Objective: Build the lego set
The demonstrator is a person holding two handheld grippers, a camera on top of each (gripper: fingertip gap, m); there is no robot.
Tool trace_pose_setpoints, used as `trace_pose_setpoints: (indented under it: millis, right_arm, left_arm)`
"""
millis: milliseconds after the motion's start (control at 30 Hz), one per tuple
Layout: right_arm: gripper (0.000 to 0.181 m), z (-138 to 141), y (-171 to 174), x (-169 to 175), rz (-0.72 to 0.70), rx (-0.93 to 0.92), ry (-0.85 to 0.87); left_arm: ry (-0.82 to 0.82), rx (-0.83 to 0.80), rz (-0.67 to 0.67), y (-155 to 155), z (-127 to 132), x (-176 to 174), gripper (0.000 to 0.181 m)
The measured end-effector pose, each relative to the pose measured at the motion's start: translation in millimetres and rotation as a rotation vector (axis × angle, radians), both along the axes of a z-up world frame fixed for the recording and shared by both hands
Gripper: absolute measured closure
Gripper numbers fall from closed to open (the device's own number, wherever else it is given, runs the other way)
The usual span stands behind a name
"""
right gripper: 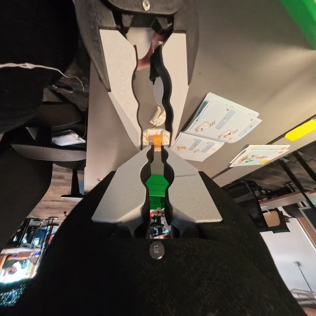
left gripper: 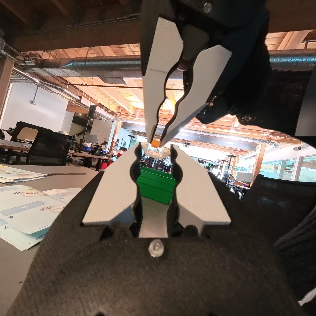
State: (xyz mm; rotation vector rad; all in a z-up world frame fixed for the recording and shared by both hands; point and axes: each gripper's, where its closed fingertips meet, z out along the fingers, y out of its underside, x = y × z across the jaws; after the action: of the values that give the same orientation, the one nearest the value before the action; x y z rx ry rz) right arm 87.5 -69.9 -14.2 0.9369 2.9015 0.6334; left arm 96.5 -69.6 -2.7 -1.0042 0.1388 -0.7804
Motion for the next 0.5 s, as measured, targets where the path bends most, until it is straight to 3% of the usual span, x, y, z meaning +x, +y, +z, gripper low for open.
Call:
trace_pose_setpoints:
  millis: [500]
  right_arm:
    - [0.173,-3.3,4.4,0.4,-0.021,0.018,-0.032]
  left_arm:
    - [0.001,-0.014,-0.017,1.0,-1.7,0.7,0.150]
